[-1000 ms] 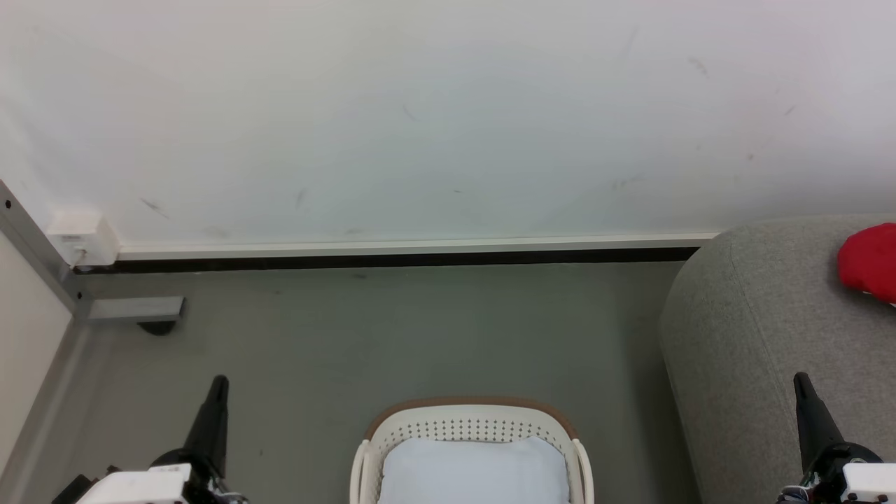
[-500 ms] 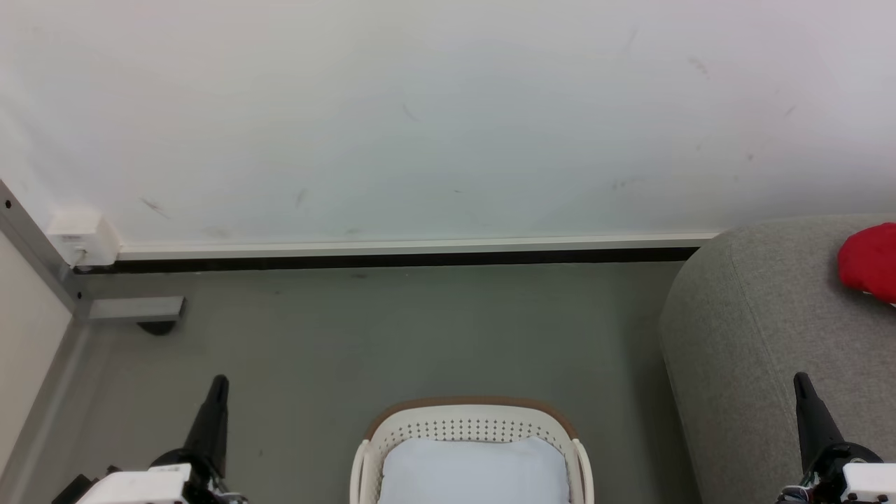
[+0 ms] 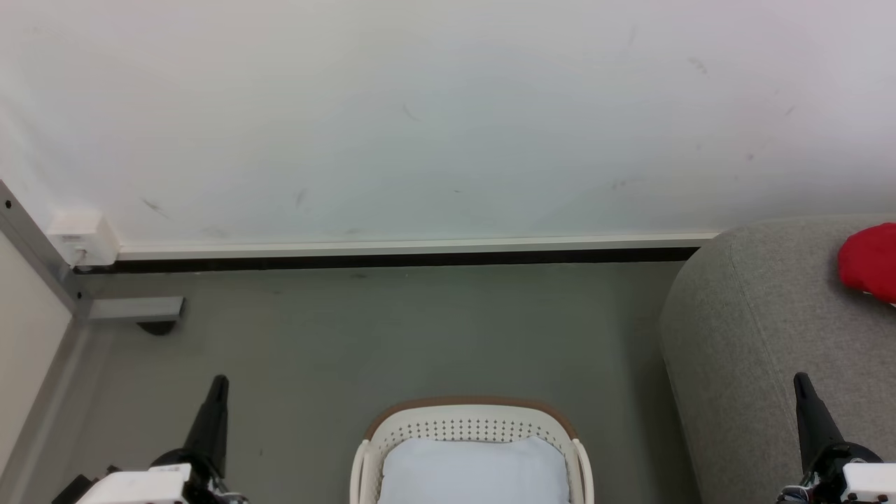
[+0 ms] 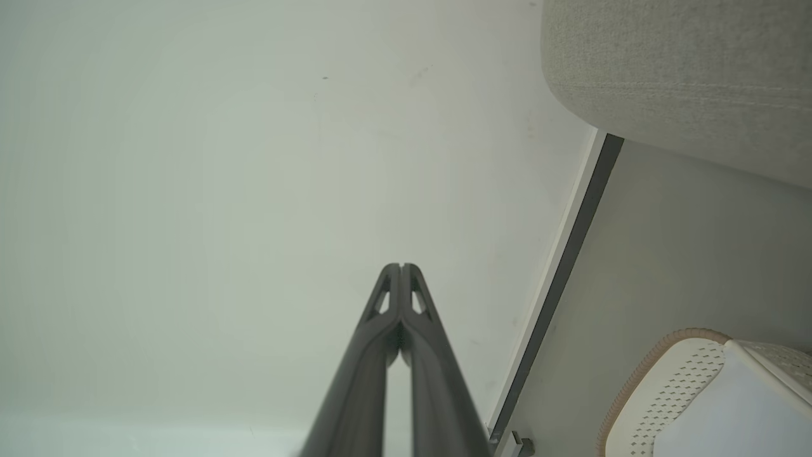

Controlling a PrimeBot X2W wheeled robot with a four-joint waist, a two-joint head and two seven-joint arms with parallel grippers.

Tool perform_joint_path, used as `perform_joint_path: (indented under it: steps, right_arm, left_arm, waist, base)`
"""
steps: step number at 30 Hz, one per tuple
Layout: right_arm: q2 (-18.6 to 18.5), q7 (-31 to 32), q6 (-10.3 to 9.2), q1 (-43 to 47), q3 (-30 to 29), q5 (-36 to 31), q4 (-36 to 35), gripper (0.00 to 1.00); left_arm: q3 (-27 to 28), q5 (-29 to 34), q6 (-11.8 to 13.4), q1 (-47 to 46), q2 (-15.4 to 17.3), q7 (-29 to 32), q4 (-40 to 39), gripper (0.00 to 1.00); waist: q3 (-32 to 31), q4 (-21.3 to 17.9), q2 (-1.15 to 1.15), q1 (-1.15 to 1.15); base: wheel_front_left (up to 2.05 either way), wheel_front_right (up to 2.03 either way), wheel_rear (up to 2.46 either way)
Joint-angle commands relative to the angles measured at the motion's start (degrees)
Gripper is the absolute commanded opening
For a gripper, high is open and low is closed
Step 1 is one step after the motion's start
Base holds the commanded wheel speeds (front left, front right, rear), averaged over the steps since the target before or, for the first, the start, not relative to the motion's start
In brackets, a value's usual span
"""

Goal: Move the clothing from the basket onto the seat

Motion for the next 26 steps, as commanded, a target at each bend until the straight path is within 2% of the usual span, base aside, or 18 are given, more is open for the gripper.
perform_joint_path:
  steps: [1,26]
  right_arm:
    - [-0.4,0.2,-0.12,-0.7,-0.2,0.0,-0.3,0.0]
    - [-0.4,0.2,-0.12,-0.7,-0.2,0.0,-0.3,0.0]
  left_arm:
    - [0.1,-0.8,-0.2,-0.5,0.4,0.2,-0.2,0.0]
    - [0.1,-0.8,-0.2,-0.5,0.4,0.2,-0.2,0.0]
  waist:
    - [0.0,0.0,0.0,0.0]
    - [0.0,0.0,0.0,0.0]
  base:
    - [0.0,0.0,0.0]
    - [0.0,0.0,0.0]
